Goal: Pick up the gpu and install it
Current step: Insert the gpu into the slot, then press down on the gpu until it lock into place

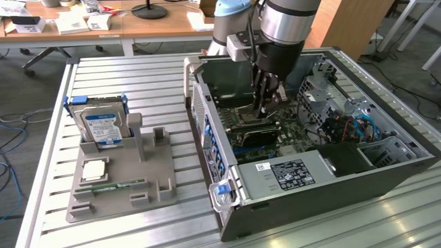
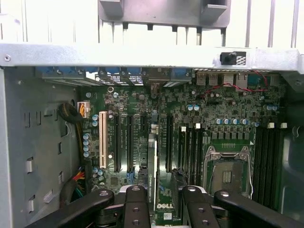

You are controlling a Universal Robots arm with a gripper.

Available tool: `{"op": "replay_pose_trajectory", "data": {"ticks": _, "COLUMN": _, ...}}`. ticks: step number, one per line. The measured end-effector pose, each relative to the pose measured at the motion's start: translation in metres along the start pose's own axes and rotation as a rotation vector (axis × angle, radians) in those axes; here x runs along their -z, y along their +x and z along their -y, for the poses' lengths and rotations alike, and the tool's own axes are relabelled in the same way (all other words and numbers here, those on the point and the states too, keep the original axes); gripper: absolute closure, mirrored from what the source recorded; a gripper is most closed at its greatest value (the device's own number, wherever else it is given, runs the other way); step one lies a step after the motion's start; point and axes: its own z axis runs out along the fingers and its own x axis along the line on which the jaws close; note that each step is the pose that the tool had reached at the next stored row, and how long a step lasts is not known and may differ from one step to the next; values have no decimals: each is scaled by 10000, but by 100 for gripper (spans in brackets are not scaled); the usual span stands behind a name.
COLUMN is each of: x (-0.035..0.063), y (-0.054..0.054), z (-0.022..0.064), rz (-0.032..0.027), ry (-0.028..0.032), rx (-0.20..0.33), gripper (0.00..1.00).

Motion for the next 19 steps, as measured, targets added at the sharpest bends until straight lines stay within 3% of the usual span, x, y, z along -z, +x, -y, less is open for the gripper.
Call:
{"op": "replay_pose_trajectory", "data": {"ticks": 16, "x": 13, "y": 0, "z": 0, "rz": 1, "ry": 0, "rx": 0, "gripper": 66}}
{"op": "replay_pose_trajectory", "data": {"ticks": 17, "x": 13, "y": 0, "z": 0, "rz": 1, "ry": 0, "rx": 0, "gripper": 68}}
{"op": "replay_pose_trajectory", "data": {"ticks": 19, "x": 14, "y": 0, "z": 1, "rz": 0, "ry": 0, "rx": 0, "gripper": 80}}
